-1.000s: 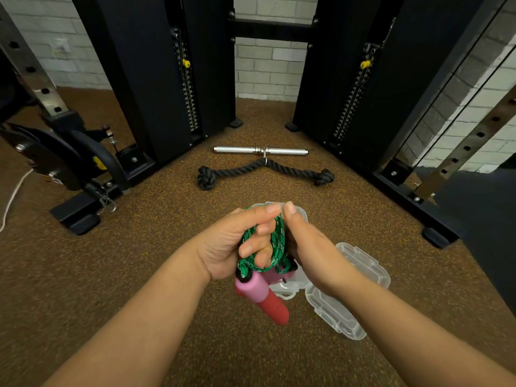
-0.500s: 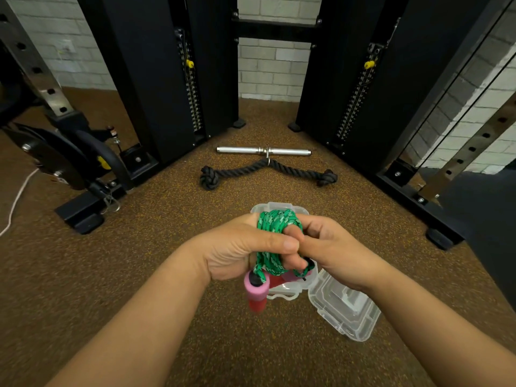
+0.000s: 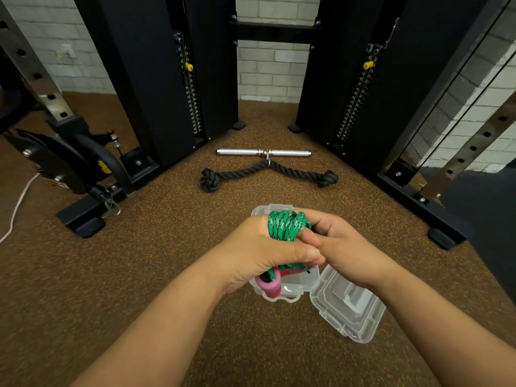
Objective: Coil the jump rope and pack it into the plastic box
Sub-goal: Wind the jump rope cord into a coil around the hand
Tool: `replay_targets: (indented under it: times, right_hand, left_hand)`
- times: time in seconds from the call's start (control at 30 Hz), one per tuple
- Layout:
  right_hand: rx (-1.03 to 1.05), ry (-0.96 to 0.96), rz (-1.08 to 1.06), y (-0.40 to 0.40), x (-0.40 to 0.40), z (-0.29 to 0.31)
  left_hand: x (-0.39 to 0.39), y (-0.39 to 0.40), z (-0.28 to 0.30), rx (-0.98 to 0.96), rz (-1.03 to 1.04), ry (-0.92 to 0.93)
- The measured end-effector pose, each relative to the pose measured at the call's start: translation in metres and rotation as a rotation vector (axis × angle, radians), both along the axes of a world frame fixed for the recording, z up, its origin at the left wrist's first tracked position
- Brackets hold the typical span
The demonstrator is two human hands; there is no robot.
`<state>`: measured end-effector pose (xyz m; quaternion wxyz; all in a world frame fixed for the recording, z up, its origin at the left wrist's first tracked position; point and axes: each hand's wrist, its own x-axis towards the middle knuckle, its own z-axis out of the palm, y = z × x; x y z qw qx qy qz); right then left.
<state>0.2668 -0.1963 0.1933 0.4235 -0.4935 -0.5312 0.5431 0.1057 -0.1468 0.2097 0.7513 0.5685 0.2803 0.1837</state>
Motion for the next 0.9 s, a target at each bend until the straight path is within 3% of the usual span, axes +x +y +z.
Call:
replay_targets:
  times: [0.3, 0.63, 0.9]
  right_hand:
    - [0.020, -0.106, 0.076, -0.003, 0.001, 0.002]
    - [0.015, -0.146, 0.042, -0.004, 0.002, -0.002]
    - [0.100, -0.285, -0.093, -0.001, 0.003, -0.004]
  left_hand:
    - [-0.004, -0.002, 0.002, 0.108, -0.039, 0.040]
    - [-0.009, 0.006, 0.000, 0.027, -0.098, 0.054]
    - [-0.012, 0.019, -0.012, 0.131, 0.091, 0.127]
